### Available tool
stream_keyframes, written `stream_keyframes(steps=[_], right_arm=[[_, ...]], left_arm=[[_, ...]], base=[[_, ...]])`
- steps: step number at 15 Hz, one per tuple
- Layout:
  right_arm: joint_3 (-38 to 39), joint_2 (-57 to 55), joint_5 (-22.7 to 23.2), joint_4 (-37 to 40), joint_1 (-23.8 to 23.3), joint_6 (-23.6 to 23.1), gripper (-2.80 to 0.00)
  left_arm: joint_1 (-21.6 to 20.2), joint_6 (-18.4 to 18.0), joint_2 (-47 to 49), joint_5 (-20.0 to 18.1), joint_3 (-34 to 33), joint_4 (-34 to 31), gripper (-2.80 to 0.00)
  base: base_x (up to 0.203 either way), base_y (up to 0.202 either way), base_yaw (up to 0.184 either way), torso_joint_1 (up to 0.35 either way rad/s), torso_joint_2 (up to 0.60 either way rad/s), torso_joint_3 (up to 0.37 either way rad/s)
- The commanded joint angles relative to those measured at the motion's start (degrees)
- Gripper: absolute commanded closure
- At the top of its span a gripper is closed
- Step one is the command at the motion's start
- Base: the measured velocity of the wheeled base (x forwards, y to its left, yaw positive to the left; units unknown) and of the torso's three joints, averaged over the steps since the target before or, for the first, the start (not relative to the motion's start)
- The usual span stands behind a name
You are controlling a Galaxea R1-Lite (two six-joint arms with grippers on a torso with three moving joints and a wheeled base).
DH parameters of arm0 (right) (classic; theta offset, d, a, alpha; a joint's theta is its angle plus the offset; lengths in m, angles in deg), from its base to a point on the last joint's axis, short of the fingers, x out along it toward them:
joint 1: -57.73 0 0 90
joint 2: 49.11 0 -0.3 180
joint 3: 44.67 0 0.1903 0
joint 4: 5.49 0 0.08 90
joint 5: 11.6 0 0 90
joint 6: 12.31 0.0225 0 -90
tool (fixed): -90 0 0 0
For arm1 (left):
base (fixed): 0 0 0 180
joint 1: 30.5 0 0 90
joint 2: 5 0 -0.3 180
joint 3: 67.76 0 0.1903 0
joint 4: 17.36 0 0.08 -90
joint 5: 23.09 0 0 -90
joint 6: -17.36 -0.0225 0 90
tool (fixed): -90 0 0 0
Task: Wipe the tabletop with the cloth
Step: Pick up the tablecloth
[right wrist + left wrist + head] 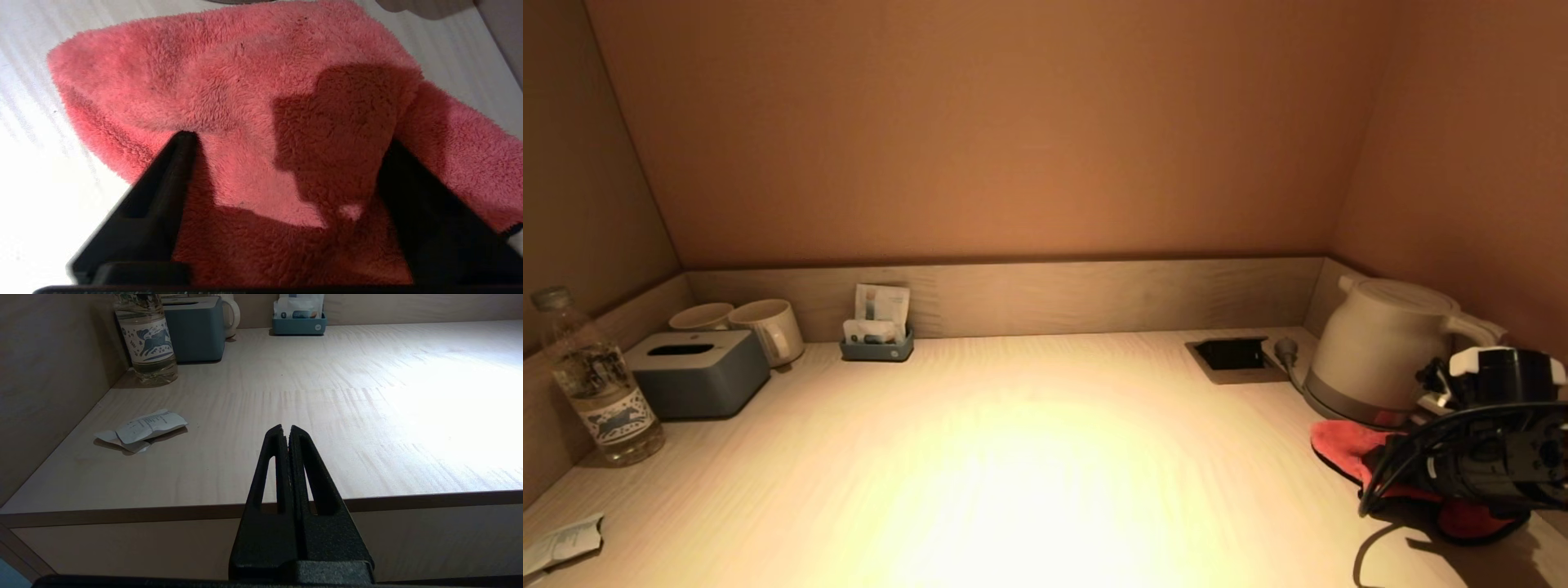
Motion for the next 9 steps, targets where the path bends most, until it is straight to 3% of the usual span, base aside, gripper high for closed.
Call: stream_keyframes(steps=[1, 9], right_arm=[[0.0, -0.5, 0.0, -0.1, 0.0, 0.1, 0.00], [1.9, 5.3, 3.2, 0.2, 0.9, 2.0, 0.00]], left_arm=[[0.0, 0.0, 0.0, 0.0, 0.0, 0.0, 0.00], [0.0, 0.0, 0.0, 0.0, 0.0, 0.0, 0.00]], base=[[0.000, 0.000, 0.000, 0.000, 0.00, 0.000], [0.000, 0.000, 0.000, 0.000, 0.00, 0.000]])
